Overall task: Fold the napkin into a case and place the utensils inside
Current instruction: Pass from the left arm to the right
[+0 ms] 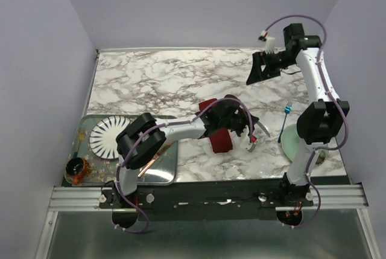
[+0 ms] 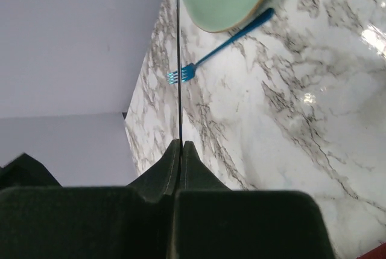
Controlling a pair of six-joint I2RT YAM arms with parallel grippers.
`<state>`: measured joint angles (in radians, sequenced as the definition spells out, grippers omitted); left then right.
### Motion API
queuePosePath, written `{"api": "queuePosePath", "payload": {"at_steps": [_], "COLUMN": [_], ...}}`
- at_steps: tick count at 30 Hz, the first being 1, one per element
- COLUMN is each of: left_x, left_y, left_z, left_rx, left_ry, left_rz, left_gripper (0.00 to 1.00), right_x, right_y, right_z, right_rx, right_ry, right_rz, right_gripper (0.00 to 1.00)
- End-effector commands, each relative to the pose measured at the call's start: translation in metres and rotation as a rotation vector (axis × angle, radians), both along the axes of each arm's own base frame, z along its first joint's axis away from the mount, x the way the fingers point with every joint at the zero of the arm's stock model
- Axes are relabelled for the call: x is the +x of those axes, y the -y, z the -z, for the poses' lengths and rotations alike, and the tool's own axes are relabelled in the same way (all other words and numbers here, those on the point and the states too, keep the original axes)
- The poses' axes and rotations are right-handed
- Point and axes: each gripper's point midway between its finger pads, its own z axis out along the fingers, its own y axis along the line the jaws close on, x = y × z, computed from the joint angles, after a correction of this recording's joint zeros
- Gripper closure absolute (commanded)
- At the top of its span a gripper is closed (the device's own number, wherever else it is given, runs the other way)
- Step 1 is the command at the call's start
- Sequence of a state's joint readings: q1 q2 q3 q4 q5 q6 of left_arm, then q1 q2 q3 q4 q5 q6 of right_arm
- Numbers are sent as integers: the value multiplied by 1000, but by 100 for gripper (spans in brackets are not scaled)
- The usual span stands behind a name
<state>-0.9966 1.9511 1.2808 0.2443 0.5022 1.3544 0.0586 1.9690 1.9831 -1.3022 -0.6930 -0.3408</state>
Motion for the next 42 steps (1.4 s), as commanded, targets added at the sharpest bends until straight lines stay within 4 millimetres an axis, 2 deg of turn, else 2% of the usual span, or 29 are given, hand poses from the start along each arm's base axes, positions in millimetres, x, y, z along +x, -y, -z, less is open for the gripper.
{"api": "queuePosePath", "payload": {"at_steps": [1, 2, 3, 4, 5, 6, 7, 8, 9, 10, 11, 12, 13, 14, 16, 17, 19, 20, 23, 27, 30, 32, 36, 37, 39, 40, 41, 42], "left_x": [13, 18, 21, 21, 35, 40, 45, 62, 71, 76, 82, 93, 97, 99, 109, 110, 109, 106, 94, 79, 68, 66, 60, 60, 60, 66, 69, 71], "left_y": [-10, -16, -22, -26, -38, -44, -51, -66, -73, -79, -86, -98, -104, -108, -120, -122, -126, -128, -131, -135, -137, -138, -145, -145, -149, -151, -154, -160], "left_z": [-138, -152, -169, -185, -197, -208, -231, -240, -248, -267, -275, -284, -293, -297, -304, -305, -311, -315, -325, -335, -337, -334, -336, -333, -332, -320, -317, -316], "left_rx": [-290, -317, -347, -382, -415, -445, -499, -537, -566, -613, -663, -712, -758, -792, -868, -882, -921, -931, -934, -930, -919, -916, -920, -918, -938, -937, -950, -963], "left_ry": [-233, -290, -340, -489, -548, -637, -793, -890, -964, -1010, -1135, -1167, -1209, -1305, -1397, -1449, -1515, -1519, -1548, -1595, -1608, -1616, -1625, -1632, -1621, -1643, -1640, -1635], "left_rz": [-86, -110, -126, -157, -197, -218, -240, -281, -302, -301, -332, -352, -347, -351, -350, -352, -347, -333, -284, -224, -190, -190, -181, -188, -212, -267, -297, -329], "left_gripper": [100, 100, 100, 100, 100, 100, 100, 100, 100, 100, 100, 100, 100, 100, 100, 100, 100, 100, 100, 100, 100, 100, 100, 100, 100, 97, 85, 65], "right_x": [44, 55, 58, 56, 59, 58, 49, 45, 38, 29, 16, 8, 1, -12, -24, -26, -36, -38, -45, -47, -51, -55, -60, -59, -57, -56, -56, -54], "right_y": [28, 35, 38, 39, 41, 40, 37, 32, 28, 25, 17, 14, 10, 2, -7, -19, -31, -47, -69, -87, -102, -111, -122, -123, -124, -123, -124, -123], "right_z": [-61, -72, -72, -85, -95, -98, -103, -111, -117, -113, -131, -134, -138, -145, -152, -147, -157, -161, -162, -169, -170, -171, -169, -168, -168, -169, -168, -166], "right_rx": [100, 115, 123, 139, 168, 177, 187, 220, 240, 266, 310, 335, 361, 391, 413, 418, 438, 448, 475, 516, 551, 569, 585, 592, 598, 597, 596, 588], "right_ry": [252, 326, 338, 381, 435, 456, 478, 508, 522, 500, 538, 539, 534, 554, 566, 583, 605, 638, 625, 630, 590, 574, 552, 534, 518, 507, 502, 500], "right_rz": [70, 82, 96, 104, 94, 86, 75, 49, 33, 23, -13, -27, -34, -60, -72, -96, -98, -135, -180, -219, -240, -265, -291, -286, -277, -262, -257, -238], "right_gripper": [0, 0, 0, 0, 0, 0, 0, 0, 0, 0, 0, 0, 0, 0, 0, 0, 0, 0, 1, 8, 17, 29, 46, 63, 85, 99, 99, 99]}}
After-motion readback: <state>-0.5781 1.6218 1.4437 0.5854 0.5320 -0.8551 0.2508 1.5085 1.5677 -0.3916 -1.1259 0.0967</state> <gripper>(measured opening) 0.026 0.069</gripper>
